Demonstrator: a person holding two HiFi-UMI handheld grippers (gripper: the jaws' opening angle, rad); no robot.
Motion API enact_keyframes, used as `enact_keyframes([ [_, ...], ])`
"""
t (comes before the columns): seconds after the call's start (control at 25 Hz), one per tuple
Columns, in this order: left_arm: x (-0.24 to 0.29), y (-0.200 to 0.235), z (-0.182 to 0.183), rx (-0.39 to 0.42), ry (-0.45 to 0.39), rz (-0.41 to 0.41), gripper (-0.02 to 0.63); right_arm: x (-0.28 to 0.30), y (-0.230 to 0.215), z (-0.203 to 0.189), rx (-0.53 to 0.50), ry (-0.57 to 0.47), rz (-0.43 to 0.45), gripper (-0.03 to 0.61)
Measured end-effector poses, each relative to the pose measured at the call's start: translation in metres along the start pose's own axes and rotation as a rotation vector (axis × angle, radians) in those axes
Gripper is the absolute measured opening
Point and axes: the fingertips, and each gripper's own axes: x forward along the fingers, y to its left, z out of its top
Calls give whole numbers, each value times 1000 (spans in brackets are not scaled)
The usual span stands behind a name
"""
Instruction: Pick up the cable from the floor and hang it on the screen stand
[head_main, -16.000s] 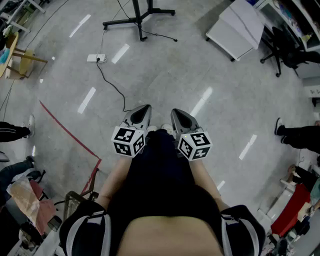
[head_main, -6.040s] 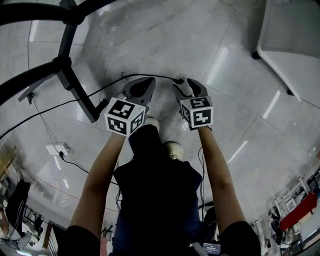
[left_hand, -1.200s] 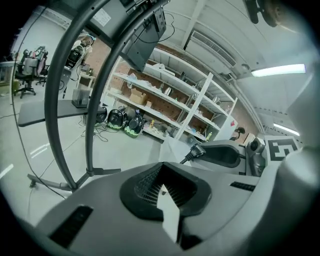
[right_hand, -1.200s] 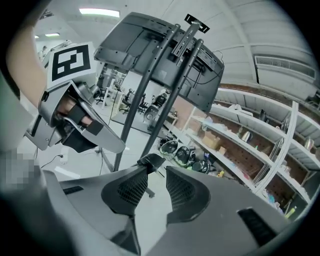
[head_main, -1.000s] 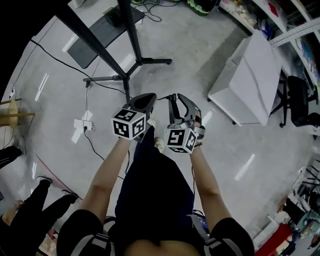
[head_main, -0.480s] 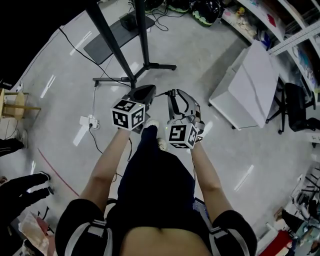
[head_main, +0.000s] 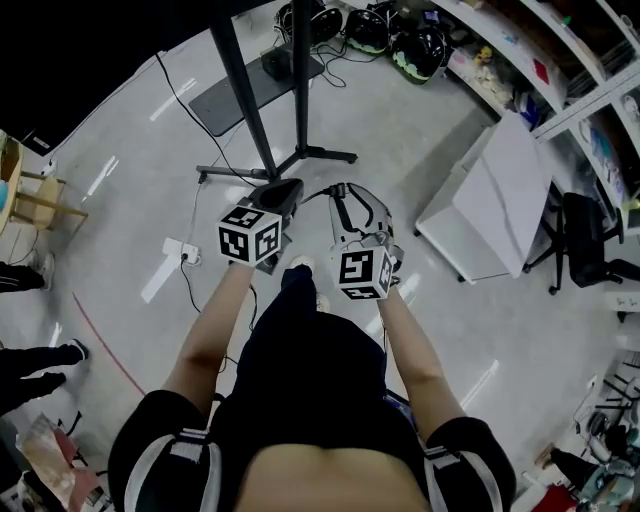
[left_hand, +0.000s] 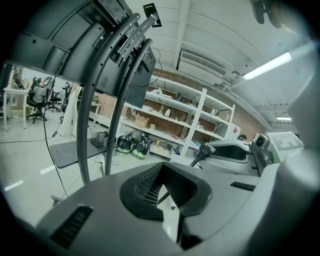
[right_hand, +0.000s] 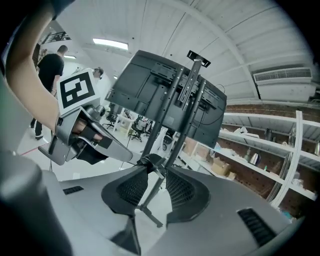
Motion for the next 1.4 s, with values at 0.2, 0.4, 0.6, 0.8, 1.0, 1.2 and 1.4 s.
enact_keyframes([
  [0.2, -22, 7, 29, 16, -37, 59, 3, 13, -9, 36, -22, -55, 74, 129],
  [0.4, -46, 30, 69, 23, -90, 127, 3, 35, -20, 89, -73, -139, 128, 129],
  [0.6, -71, 57, 113, 60, -121, 169, 3, 63, -20, 146, -103, -208, 183, 129],
  [0.8, -93, 82, 147, 88, -150, 210, 3, 92, -7, 198, -108, -270, 249, 129],
  [1.0, -113, 108, 185, 88, -197, 252, 3, 120, -5, 249, -119, -319, 285, 129],
  [1.2, -144, 145, 222, 65, -224, 299, 3, 147, 3, 309, -141, -381, 304, 129],
  [1.4, -164, 165, 244, 44, -236, 309, 3, 165, 9, 357, -152, -427, 328, 129],
])
